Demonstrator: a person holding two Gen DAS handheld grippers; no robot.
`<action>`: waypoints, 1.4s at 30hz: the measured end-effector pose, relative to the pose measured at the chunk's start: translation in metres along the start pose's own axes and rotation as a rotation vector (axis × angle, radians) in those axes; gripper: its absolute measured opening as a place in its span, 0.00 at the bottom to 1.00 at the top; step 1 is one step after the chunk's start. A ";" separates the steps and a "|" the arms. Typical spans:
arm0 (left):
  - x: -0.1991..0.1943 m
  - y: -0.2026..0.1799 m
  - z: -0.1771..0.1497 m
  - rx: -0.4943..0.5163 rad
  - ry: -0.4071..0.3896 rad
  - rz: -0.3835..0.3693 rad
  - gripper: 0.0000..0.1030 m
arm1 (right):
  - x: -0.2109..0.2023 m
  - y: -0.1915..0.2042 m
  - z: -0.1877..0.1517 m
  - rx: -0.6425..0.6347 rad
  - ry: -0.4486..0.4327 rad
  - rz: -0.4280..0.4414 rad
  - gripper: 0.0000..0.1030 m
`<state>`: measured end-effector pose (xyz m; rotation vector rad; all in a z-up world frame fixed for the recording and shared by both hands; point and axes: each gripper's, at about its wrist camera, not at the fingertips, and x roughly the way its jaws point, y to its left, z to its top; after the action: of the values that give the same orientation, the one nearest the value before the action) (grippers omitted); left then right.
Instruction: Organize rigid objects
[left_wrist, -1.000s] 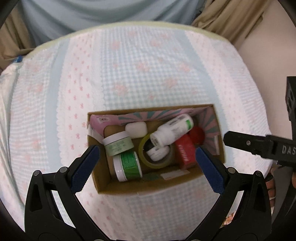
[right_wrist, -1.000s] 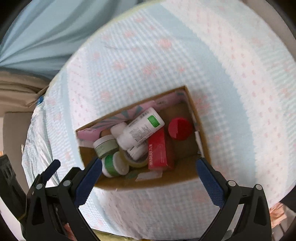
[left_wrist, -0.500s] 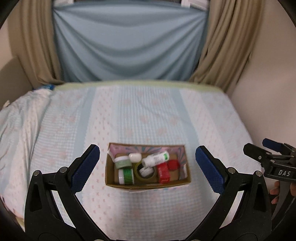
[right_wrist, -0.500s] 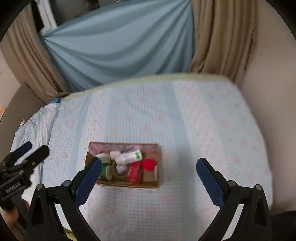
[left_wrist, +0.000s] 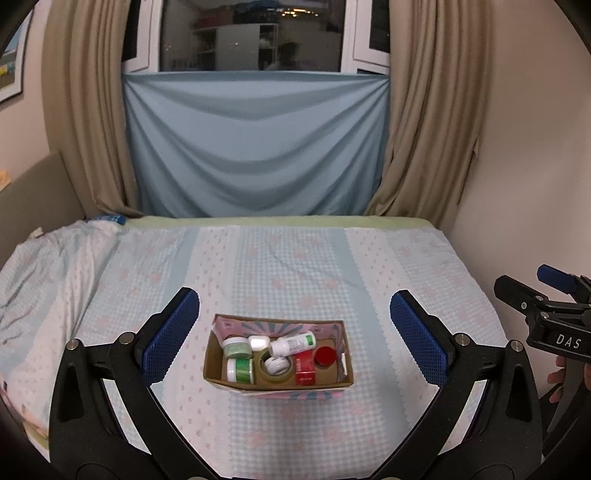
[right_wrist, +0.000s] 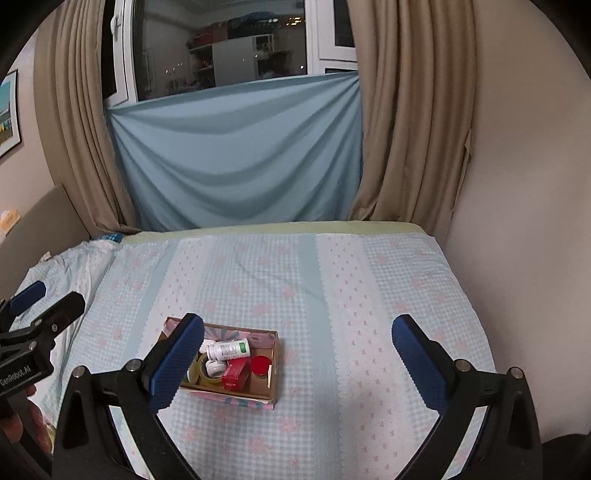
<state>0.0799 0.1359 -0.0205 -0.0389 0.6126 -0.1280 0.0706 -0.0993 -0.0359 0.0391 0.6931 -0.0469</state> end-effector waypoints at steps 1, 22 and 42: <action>-0.001 -0.002 -0.001 -0.001 -0.003 0.000 1.00 | -0.003 -0.002 -0.001 0.005 -0.010 0.001 0.98; -0.019 -0.027 -0.008 0.015 -0.050 0.013 1.00 | -0.018 -0.009 -0.005 -0.009 -0.065 0.001 0.98; -0.025 -0.031 -0.010 0.012 -0.059 0.029 1.00 | -0.019 -0.011 -0.004 -0.014 -0.069 0.005 0.98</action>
<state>0.0511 0.1085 -0.0121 -0.0218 0.5537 -0.1017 0.0527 -0.1092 -0.0271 0.0259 0.6244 -0.0387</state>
